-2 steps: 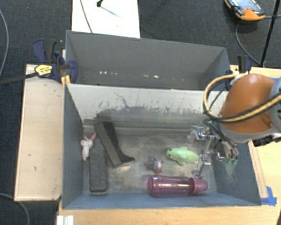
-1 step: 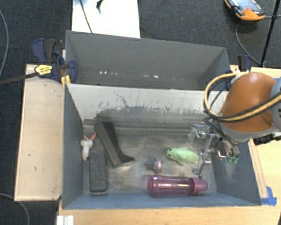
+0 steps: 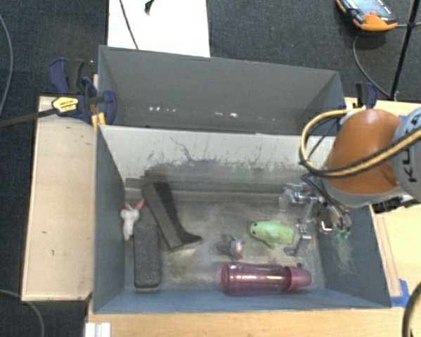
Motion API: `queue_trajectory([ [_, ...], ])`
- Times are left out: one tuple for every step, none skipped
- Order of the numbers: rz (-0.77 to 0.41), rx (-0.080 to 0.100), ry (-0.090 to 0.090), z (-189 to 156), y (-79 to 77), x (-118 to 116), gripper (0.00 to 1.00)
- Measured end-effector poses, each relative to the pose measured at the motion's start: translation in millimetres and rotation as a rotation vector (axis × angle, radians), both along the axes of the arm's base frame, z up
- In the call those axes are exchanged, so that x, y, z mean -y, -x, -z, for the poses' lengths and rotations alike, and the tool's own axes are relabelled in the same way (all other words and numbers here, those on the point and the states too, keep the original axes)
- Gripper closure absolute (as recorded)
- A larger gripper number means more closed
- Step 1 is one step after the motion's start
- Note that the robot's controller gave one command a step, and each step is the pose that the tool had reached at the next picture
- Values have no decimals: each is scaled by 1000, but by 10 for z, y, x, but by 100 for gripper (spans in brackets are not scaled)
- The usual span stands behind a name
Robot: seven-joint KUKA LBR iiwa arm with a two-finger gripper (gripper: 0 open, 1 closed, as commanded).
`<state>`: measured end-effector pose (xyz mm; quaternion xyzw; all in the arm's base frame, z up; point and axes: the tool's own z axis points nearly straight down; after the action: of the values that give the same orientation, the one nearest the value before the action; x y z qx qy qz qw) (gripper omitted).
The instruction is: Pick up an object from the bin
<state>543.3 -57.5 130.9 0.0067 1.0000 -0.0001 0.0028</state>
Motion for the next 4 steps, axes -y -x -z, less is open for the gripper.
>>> queue_trajectory([
  [-154,1,0,392,93,-155,100],
  [-154,1,1,392,93,-155,100],
  [-122,3,0,-656,-1,-161,100],
  [-122,3,0,-656,-1,-162,100],
])
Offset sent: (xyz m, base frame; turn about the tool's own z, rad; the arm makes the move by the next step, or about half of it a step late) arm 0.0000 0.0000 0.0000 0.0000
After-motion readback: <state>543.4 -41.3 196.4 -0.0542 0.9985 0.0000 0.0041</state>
